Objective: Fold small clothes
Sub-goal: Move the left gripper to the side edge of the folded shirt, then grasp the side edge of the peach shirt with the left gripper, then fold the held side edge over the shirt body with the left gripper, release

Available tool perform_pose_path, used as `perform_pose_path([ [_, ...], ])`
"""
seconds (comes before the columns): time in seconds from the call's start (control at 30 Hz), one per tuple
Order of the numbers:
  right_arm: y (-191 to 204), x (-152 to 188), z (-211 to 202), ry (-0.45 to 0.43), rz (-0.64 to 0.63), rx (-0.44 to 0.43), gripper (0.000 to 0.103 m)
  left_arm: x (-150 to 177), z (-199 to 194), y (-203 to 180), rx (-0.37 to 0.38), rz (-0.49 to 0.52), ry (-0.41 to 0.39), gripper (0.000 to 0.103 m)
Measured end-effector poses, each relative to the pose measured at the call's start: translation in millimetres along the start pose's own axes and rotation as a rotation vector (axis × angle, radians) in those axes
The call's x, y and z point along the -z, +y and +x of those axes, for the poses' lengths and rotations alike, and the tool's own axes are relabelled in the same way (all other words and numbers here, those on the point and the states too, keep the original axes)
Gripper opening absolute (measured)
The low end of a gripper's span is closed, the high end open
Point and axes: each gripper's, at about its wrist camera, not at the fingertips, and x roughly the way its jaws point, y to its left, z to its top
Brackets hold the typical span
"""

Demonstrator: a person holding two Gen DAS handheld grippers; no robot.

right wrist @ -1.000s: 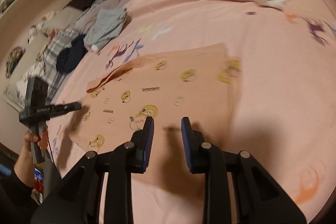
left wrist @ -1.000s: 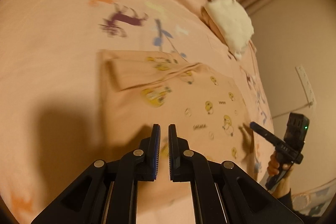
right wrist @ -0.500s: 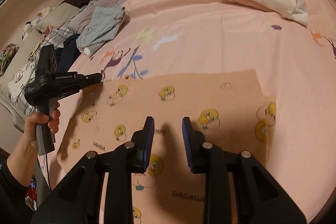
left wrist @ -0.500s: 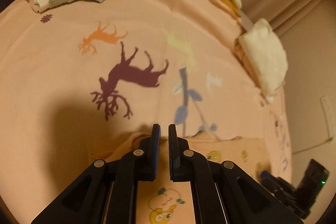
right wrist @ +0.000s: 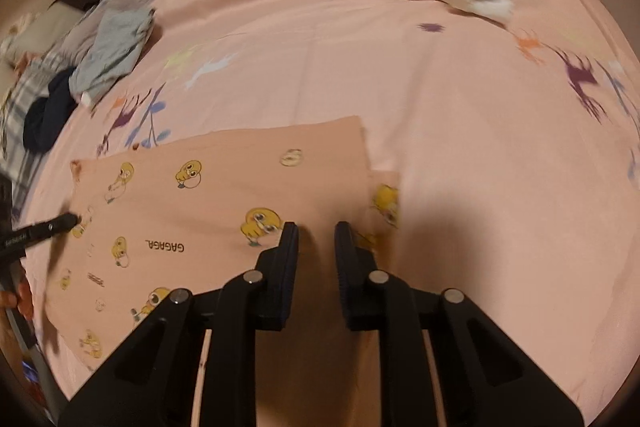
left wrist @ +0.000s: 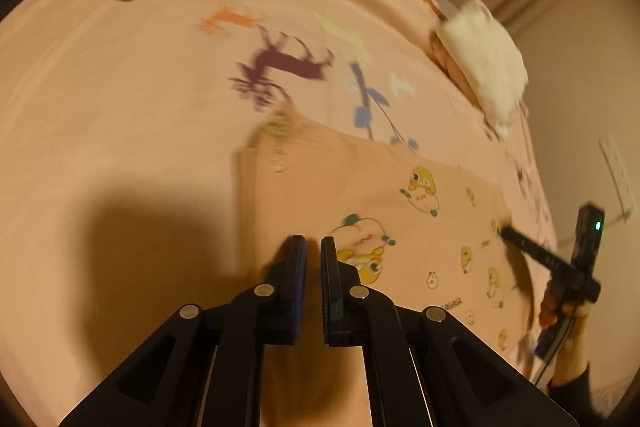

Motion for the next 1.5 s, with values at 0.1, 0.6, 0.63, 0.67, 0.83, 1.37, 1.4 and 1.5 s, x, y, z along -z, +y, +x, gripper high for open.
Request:
perform_pose_path([
  [0.1,4,8,-23,-0.042,-0.023,0.030,0.035,12,-23,10,0.018,-0.040,-0.019,0.023],
  [0.6,88,44,-26,0.013,-0.125,-0.236,0.048,41,-3,18,0.266,-0.214,0.053,0.065],
  [0.63,94,43,-22,0.019,-0.132,-0.239,0.048,38,3,17,0.279,-0.218,0.060,0.065],
  [0.67,100,40,-15,0.023,-0.139,-0.242,0.045,34,8,13,0.284,-0.216,0.064,0.065],
  [0.83,127,15,10,0.015,-0.153,-0.242,0.031,22,21,1,0.298,-0.206,0.058,0.060],
  [1.37,155,-9,35,0.084,-0.204,-0.163,0.016,23,28,-4,0.179,-0.153,0.086,0.013],
  [1.4,155,-1,29,0.088,-0.212,-0.177,0.016,23,28,-4,0.178,-0.154,0.086,0.013],
  [1.5,158,25,29,0.142,-0.272,-0.154,0.013,23,29,-3,0.172,-0.158,0.087,0.013],
])
